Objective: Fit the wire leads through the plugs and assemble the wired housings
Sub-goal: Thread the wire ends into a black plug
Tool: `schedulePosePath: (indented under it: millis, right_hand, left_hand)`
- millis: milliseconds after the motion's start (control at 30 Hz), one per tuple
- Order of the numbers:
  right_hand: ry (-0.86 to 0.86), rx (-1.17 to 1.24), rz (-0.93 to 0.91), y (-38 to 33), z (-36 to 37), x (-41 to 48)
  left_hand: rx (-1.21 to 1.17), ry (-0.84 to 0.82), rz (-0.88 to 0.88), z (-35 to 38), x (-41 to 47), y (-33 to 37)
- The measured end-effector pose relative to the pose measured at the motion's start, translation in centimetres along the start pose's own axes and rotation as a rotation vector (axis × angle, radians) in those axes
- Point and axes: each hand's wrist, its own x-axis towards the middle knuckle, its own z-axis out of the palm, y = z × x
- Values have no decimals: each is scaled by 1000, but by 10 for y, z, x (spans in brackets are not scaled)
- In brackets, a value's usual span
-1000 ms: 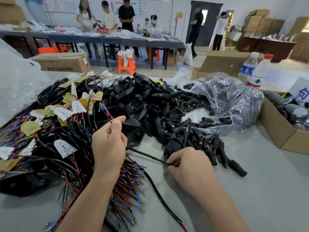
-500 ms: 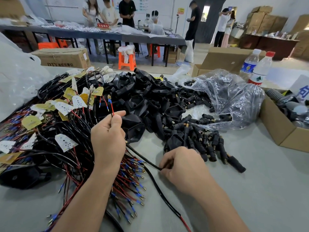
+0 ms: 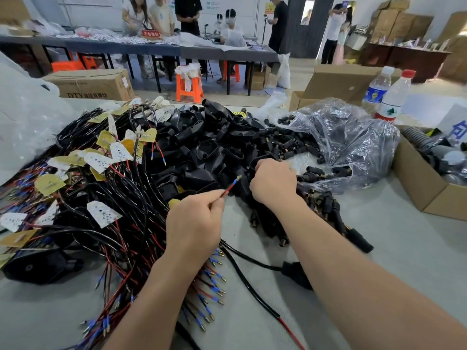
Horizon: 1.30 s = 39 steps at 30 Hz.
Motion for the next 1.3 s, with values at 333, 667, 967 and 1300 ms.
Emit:
schedulePosePath:
  millis: [333, 667, 967, 1300]
  right_hand:
    - [100, 1373, 209, 8, -19, -56]
    - [-74, 1576, 241, 30, -18, -83]
    - [-165, 1663, 288, 32, -18, -82]
    - [-113, 1680, 295, 30, -16, -84]
  left_hand:
    - [-55, 36, -64, 5, -1, 4]
    - [126, 84, 52, 1, -10, 16]
    - [129, 147, 70, 1, -13, 15]
    - [-173, 63, -38, 3, -16, 24]
